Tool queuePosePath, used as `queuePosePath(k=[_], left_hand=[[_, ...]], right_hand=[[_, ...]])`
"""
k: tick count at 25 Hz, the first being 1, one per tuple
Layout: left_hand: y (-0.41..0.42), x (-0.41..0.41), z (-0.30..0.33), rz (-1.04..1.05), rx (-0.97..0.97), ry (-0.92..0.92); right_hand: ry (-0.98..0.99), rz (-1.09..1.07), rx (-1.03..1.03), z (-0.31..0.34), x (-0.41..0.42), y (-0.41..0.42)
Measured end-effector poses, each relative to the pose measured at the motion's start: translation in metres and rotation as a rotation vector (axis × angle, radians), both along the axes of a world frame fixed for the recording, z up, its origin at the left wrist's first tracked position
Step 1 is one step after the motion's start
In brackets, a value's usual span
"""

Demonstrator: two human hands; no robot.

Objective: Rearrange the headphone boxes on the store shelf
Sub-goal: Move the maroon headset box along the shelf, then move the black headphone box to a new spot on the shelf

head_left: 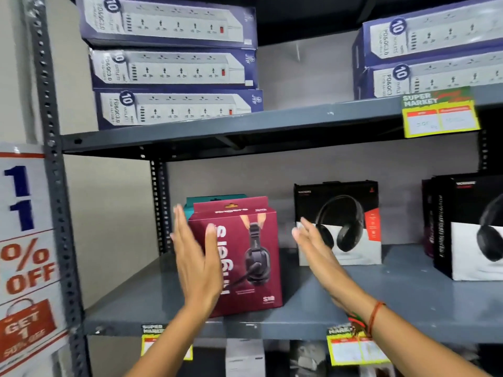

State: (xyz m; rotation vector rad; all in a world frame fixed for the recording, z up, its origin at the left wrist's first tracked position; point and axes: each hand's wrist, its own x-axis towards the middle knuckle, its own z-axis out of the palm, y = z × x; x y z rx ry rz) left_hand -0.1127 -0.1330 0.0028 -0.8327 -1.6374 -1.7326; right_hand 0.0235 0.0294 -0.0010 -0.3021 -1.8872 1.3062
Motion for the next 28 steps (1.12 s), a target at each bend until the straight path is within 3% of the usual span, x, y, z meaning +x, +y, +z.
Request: queuePosePath(k=[2,5,8,13,21,28], left_hand=[[0.029,0.031,0.021,-0.079,0.049,0.185],[0.094,0.092,0.041,-0.359,0.149,0.335],[0.149,0.152,0.048,-0.592,0.149,0.229],[0.238,0.229,0.037,-0.855,-0.006,-0.075],[0.365,0.266,0.006,-0.797,-0.303,-0.421],[0.41,0.288,-0.021,-0.666,-0.267,-0.489]], right_hand=[[0.084,-0.095,0.041,0.018,0.027,0.013],[0.226,-0.309,0.076,0.038,0.085,0.048],[0.284,-0.488,0.125,0.051,0.145,0.081],[0.278,-0.727,0.095,0.033,0.253,0.151],[0.12,-0.742,-0.024,-0.006,0.322,0.306],[0.104,-0.506,-0.217,-0.018,0.324,0.394]])
